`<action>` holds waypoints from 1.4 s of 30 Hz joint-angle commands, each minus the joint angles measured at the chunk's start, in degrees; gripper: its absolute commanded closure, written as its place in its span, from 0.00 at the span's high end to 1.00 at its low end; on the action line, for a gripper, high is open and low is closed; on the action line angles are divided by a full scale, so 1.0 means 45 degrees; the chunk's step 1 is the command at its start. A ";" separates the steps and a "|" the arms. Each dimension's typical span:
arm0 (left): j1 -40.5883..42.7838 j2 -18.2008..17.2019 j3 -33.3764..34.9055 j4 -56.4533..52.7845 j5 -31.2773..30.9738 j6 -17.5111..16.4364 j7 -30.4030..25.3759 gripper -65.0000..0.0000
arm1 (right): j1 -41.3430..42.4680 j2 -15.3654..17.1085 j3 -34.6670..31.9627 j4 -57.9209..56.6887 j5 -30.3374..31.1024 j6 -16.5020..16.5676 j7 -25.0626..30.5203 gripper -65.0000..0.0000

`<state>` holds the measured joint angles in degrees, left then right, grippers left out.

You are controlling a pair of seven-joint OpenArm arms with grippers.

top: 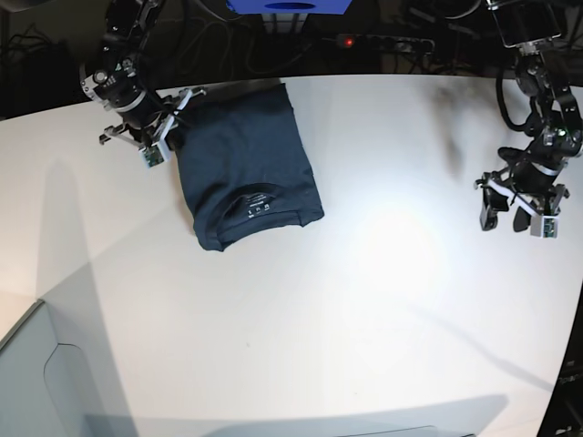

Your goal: Fold the T-shirt properly

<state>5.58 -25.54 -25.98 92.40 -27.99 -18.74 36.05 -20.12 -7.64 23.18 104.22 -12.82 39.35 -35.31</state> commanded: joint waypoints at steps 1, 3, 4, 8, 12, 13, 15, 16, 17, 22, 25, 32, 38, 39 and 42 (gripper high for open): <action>-0.0079 -0.0215 -0.0098 0.0243 -0.0139 -0.0084 -0.0305 0.59 | -0.0149 -0.0012 -0.0159 0.0272 0.0202 0.0144 0.0198 0.00; 0.0156 -0.0254 -0.0117 0.0263 -0.0139 -0.0084 -0.0305 0.59 | -0.0501 -0.0012 -0.0296 0.0507 0.0202 0.0144 0.0198 0.00; 0.0214 -0.0273 -0.0196 0.0263 -0.0139 -0.0084 -0.0305 0.59 | -0.0638 -0.0012 -0.0394 0.0644 0.0202 0.0144 0.0198 0.00; 0.0527 -0.0078 -0.0957 0.0263 -0.0139 -0.0084 -0.0305 0.59 | -0.0931 -0.0031 -0.0609 0.1210 0.0202 0.0144 0.0218 0.00; 0.0976 0.0059 -0.1563 0.0751 -0.0139 -0.0084 -0.0305 0.58 | -0.0872 -0.0031 0.0036 0.1679 0.0202 0.0144 0.0218 0.00; 0.1172 0.0059 -0.1661 0.0888 -0.0139 -0.0084 -0.0305 0.58 | -0.0872 -0.0031 0.0173 0.1816 0.0202 0.0144 0.0218 0.00; 0.1602 0.0059 -0.1837 0.1279 -0.0139 -0.0084 -0.0305 0.58 | -0.0950 -0.0051 0.0602 0.2187 0.0202 0.0144 0.0179 0.00; 0.1934 0.0059 -0.1973 0.1493 -0.0139 -0.0084 -0.0305 0.58 | -0.0989 -0.0070 0.0895 0.2324 0.0202 0.0144 0.0062 0.00; 0.2227 0.0059 -0.2071 0.1669 -0.0139 -0.0084 -0.0305 0.57 | -0.1107 -0.0168 0.1149 0.2382 0.0202 0.0144 0.0042 0.00; 0.4200 0.0196 -0.2970 0.2744 -0.0139 -0.0084 -0.0305 0.12 | -0.2142 -0.0302 0.2751 0.3007 0.0202 0.0144 0.0022 0.00; 0.5333 0.0879 -0.3810 0.3428 -0.0042 -0.0084 -0.0305 0.00 | -0.3216 -0.0302 0.2947 0.3261 0.0202 0.0144 -0.0192 0.00; 0.8322 0.3028 -0.4747 0.3799 0.0017 -0.0084 -0.0305 0.00 | -0.5072 -0.0302 0.2888 0.2558 0.0202 0.0144 -0.1130 0.00; 0.9846 0.3790 -0.3302 0.1474 0.0036 0.0014 -0.0461 0.00 | -0.4643 -0.0302 0.2654 -0.0646 0.0202 0.0144 -0.1072 0.00; 0.9865 0.3790 -0.2931 0.0849 0.0036 0.0014 -0.0481 0.00 | -0.4428 -0.0246 0.2654 -0.1427 0.0202 0.0144 -0.1072 0.00; 0.9826 0.3751 -0.1973 -0.0909 0.0310 0.0033 -0.1164 0.00 | -0.3705 0.0086 0.2634 -0.3732 0.0202 0.0144 -0.0818 0.00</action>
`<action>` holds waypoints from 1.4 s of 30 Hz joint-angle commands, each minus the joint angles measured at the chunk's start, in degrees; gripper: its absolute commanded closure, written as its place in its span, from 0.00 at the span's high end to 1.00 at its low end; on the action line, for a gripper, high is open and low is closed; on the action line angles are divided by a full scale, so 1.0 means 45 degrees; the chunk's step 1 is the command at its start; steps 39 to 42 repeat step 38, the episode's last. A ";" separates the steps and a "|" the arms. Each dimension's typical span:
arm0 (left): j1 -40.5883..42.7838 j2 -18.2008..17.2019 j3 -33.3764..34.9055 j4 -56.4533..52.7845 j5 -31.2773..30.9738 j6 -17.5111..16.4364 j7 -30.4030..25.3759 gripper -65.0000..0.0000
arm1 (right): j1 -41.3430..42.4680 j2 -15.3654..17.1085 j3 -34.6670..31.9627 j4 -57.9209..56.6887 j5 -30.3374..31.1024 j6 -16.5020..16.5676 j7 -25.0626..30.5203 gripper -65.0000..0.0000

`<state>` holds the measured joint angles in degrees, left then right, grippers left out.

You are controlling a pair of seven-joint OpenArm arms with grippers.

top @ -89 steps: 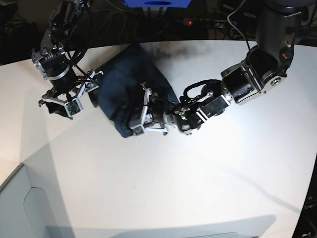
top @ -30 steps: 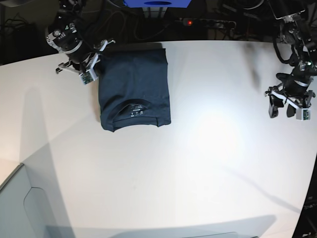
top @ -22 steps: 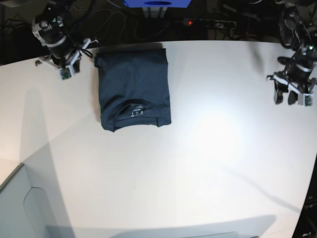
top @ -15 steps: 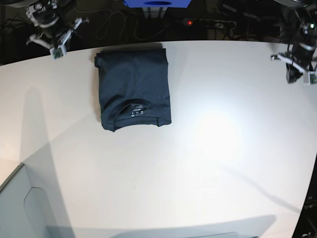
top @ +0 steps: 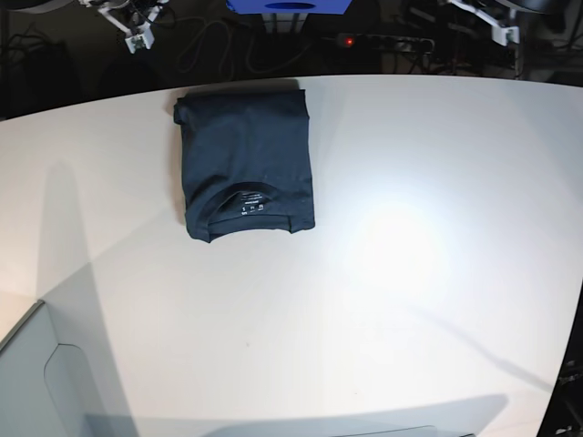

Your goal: Fold the T-shirt properly

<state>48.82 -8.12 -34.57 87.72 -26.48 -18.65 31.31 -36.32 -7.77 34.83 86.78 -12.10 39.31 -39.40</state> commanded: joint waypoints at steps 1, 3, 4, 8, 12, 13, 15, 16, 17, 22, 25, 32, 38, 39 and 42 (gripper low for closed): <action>0.0199 -0.0120 0.0287 -0.0417 0.0326 0.0014 -0.0657 0.00 | 0.0148 0.0252 -0.0033 -0.0638 0.0041 0.0153 0.0403 0.00; -0.0133 -0.0120 0.1166 -0.1765 0.1518 0.0014 -0.2338 0.00 | 0.0637 0.0486 -0.0248 -0.2533 -0.0017 0.0153 0.1361 0.00; -0.0426 -0.0100 0.1537 -0.2683 0.2241 0.0014 -0.3256 0.00 | 0.0930 0.0603 -0.0306 -0.3490 -0.0017 0.0153 0.1947 0.00; -0.1872 -0.0003 0.2495 -0.6532 0.4214 0.0014 -0.5444 0.00 | 0.1770 0.1033 -0.0404 -0.6733 -0.0037 0.0153 0.4350 0.00; -0.3942 -0.0198 0.2924 -1.0693 0.4937 0.0014 -0.6538 0.00 | 0.2649 0.1697 -0.1693 -1.0211 -0.0037 0.0153 0.7280 0.00; -0.4353 -0.0335 0.2924 -1.1494 0.4995 0.0014 -0.6753 0.00 | 0.2864 0.1873 -0.2162 -1.0973 -0.0037 -0.0228 0.7925 0.00; -0.5212 -0.0472 0.2924 -1.2940 0.5249 0.0014 -0.7143 0.00 | 0.3079 0.2166 -0.3002 -1.2184 -0.0037 -0.1322 0.9097 0.00; -0.5681 -0.0511 0.2924 -1.3604 0.5406 0.0014 -0.7261 0.00 | 0.3196 0.2244 -0.3491 -1.2711 -0.0037 -0.2162 0.9761 0.00; -0.6052 -0.0550 0.2924 -1.4151 0.5562 0.0014 -0.7280 0.00 | 0.3235 0.2244 -0.3979 -1.3004 -0.0037 -0.3080 1.0367 0.00; -0.6716 -0.0393 0.2924 -1.4991 0.6070 0.0014 -0.7241 0.00 | 0.3352 0.2166 -0.5679 -1.3727 -0.0037 -0.9019 1.1519 0.00; -0.6736 0.0017 0.2924 -1.4991 0.6441 0.0014 -0.7241 0.00 | 0.3352 0.1834 -0.6323 -1.3708 -0.0037 -1.2652 1.1578 0.00; -0.6736 0.0427 0.2924 -1.4952 0.6539 0.0014 -0.7339 0.00 | 0.3333 0.1404 -0.7320 -1.3708 -0.0017 -1.4880 1.1578 0.00; -0.6736 0.0466 0.2924 -1.4952 0.6539 0.0014 -0.7339 0.00 | 0.3352 0.1092 -0.7320 -1.3708 -0.0017 -1.4860 1.1519 0.00; -0.6736 0.0466 0.2924 -1.4952 0.6539 0.0014 -0.7339 0.00 | 0.3352 0.1092 -0.7320 -1.3708 -0.0017 -1.4860 1.1519 0.00; -0.6736 0.0466 0.2924 -1.4952 0.6539 0.0014 -0.7339 0.00 | 0.3352 0.1092 -0.7320 -1.3708 -0.0017 -1.4860 1.1519 0.00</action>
